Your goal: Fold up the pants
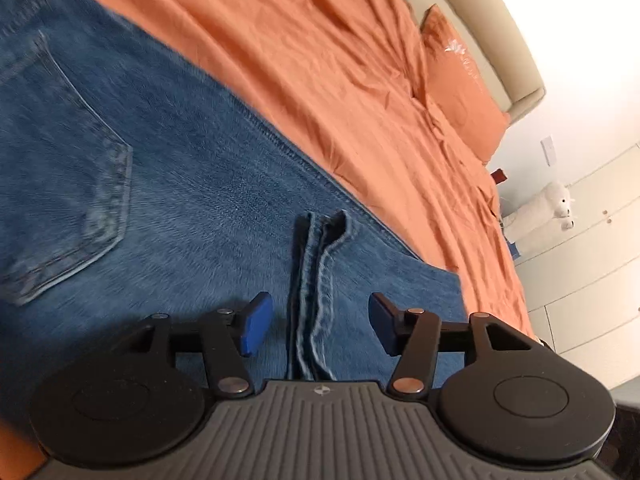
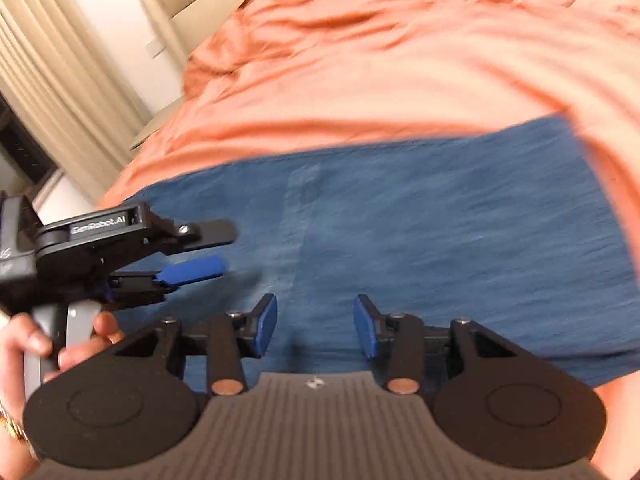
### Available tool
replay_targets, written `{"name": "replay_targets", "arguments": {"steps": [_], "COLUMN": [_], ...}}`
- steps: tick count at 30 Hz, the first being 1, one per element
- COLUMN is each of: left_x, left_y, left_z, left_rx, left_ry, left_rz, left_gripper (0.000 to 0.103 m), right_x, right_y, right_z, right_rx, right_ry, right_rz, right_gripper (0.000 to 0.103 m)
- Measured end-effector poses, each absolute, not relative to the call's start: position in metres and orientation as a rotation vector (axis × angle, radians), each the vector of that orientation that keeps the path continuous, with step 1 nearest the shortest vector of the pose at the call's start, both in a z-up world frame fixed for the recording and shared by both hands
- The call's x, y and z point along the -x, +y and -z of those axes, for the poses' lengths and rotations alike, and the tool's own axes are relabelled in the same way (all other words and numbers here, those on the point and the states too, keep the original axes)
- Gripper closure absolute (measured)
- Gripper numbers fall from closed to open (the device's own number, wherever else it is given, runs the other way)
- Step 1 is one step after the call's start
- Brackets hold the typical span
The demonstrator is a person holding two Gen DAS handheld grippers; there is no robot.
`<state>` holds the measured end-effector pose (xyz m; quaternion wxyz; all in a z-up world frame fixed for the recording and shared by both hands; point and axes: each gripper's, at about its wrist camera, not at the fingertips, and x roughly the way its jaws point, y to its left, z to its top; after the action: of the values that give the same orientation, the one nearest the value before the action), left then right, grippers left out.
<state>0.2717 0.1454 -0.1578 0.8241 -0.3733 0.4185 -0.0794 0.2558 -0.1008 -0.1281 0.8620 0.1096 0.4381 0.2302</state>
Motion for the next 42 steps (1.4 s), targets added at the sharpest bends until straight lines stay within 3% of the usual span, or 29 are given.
{"name": "replay_targets", "arguments": {"steps": [6, 7, 9, 10, 11, 17, 21, 27, 31, 36, 42], "left_x": [-0.300, -0.301, -0.302, -0.302, -0.298, -0.276, -0.289, -0.295, -0.291, -0.283, -0.288], "left_y": [0.132, 0.129, 0.118, 0.112, 0.108, 0.100, 0.112, 0.115, 0.114, 0.123, 0.127], "left_z": [0.179, 0.179, 0.174, 0.169, 0.162, 0.107, 0.136, 0.172, 0.166, 0.145, 0.140], "left_rx": [0.770, 0.760, 0.691, 0.631, 0.583, 0.473, 0.474, 0.435, 0.398, 0.398, 0.410], "left_ry": [0.887, 0.880, 0.869, 0.848, 0.817, 0.662, 0.746, 0.832, 0.841, 0.782, 0.749], "left_rz": [0.188, 0.201, 0.205, 0.195, 0.201, 0.256, 0.187, 0.144, 0.157, 0.135, 0.140], "left_gripper": [0.043, 0.047, 0.079, 0.090, 0.093, 0.094, 0.094, 0.094, 0.092, 0.082, 0.081], "right_x": [-0.249, -0.246, -0.239, -0.237, -0.234, -0.225, -0.238, -0.260, -0.267, -0.278, -0.352], "right_y": [-0.184, -0.200, -0.225, -0.234, -0.241, -0.252, -0.226, -0.200, -0.196, -0.190, -0.176], "right_z": [0.122, 0.123, 0.125, 0.126, 0.127, 0.127, 0.131, 0.174, 0.176, 0.133, 0.132], "right_rx": [-0.152, -0.164, -0.195, -0.206, -0.211, -0.197, -0.124, 0.012, 0.041, 0.080, 0.127], "right_ry": [0.809, 0.797, 0.788, 0.789, 0.793, 0.778, 0.757, 0.871, 0.909, 0.836, 0.847], "right_rz": [-0.265, -0.228, -0.161, -0.132, -0.112, -0.102, -0.159, -0.158, -0.151, -0.182, -0.170], "right_gripper": [0.065, 0.071, 0.079, 0.081, 0.083, 0.088, 0.092, 0.098, 0.098, 0.097, 0.098]}}
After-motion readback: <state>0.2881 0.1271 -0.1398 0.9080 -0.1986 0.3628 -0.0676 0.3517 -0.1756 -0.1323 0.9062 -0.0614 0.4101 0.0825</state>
